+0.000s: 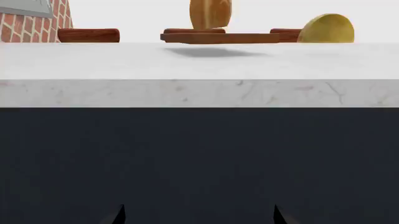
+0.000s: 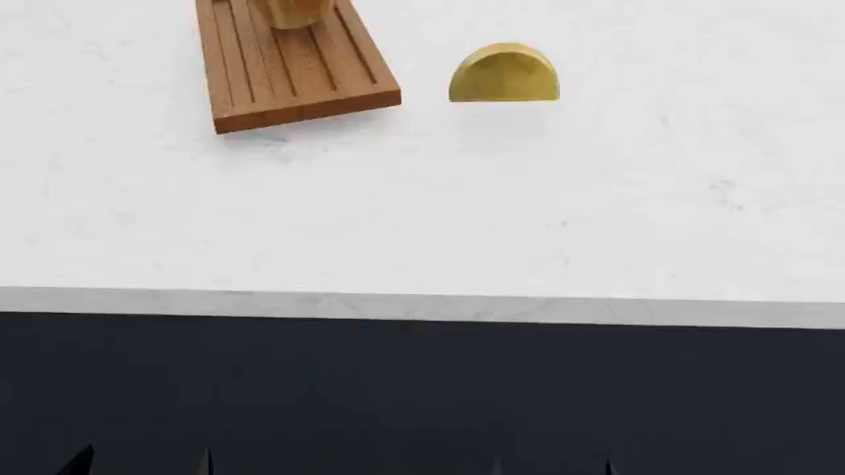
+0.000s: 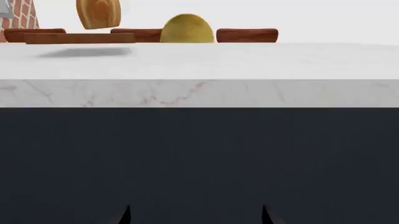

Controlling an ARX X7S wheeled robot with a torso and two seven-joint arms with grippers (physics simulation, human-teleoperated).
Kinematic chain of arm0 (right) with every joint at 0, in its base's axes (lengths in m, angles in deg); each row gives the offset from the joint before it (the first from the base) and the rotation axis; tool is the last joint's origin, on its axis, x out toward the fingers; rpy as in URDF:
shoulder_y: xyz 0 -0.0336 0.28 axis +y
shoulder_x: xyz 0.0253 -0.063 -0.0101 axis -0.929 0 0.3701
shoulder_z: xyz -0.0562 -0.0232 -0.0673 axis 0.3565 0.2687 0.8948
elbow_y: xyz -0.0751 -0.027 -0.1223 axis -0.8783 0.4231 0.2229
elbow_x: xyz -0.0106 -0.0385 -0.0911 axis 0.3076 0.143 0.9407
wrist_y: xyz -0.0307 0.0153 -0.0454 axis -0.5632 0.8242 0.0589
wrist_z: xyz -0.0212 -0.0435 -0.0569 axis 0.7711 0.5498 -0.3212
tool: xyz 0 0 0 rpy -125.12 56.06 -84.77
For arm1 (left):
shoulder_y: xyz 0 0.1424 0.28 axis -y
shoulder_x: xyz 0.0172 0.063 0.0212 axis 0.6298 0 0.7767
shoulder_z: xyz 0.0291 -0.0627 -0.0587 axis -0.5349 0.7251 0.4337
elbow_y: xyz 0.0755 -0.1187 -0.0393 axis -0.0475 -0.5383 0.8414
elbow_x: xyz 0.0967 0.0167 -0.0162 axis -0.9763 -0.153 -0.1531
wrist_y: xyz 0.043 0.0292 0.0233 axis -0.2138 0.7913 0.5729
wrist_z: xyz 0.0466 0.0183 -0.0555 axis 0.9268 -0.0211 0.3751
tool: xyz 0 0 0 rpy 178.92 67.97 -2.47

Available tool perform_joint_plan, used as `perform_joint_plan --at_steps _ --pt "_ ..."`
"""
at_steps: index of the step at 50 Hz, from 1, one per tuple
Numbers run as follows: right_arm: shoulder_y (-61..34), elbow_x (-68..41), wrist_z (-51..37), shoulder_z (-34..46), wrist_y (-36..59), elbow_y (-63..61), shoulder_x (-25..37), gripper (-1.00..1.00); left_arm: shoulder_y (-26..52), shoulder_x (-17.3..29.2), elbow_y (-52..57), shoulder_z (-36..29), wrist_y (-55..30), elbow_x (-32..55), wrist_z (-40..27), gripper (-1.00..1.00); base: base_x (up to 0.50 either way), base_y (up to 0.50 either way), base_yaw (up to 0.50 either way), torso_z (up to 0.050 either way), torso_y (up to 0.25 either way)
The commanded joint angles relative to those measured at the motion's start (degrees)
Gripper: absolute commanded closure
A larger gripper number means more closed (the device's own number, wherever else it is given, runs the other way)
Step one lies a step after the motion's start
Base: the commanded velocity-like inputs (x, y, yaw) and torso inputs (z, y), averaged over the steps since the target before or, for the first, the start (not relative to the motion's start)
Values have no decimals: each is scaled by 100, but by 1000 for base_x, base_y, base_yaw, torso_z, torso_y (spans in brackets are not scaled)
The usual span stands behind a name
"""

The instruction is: Pick up the wedge of cheese and place it on the slice of bread to prepare a simple cheese on bread dish.

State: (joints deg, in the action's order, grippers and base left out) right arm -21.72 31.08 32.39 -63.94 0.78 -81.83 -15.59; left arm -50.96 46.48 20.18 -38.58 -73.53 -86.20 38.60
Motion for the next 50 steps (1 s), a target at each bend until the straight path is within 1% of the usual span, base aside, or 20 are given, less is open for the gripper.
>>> perform_joint_plan --at_steps 1,2,3,11,14,15,17,28,50 --pt "0 -54 -72 72 0 0 54 -100 -20 89 19 -97 3 89 -98 -100 0 0 0 0 0" --pt "7 -69 -73 64 1 -10 53 -100 -21 117 24 -122 31 148 -108 -100 0 0 0 0 0" --pt "3 -118 -84 119 -18 3 90 -100 -35 169 -7 -213 163 -55 -217 -100 0 0 0 0 0" --pt "-29 -199 -237 326 -23 91 244 -100 -18 266 -15 -283 95 99 -390 -100 0 0 0 0 0" --pt "-28 -236 -293 353 -1 51 276 -100 -32 303 -11 -310 131 193 -380 -100 0 0 0 0 0" --pt "-26 -246 -307 367 -3 48 286 -100 -58 326 9 -333 178 305 -282 -100 0 0 0 0 0" --pt "-35 -253 -344 384 -40 94 307 -100 -112 360 58 -356 377 454 -163 -100 0 0 0 50 0" --pt "-23 -302 -500 492 -68 46 394 -100 -116 440 62 -418 369 683 -184 -100 0 0 0 50 0" --pt "-47 -420 -685 658 -109 78 544 -100 -102 592 71 -615 364 756 -356 -100 0 0 0 50 0"
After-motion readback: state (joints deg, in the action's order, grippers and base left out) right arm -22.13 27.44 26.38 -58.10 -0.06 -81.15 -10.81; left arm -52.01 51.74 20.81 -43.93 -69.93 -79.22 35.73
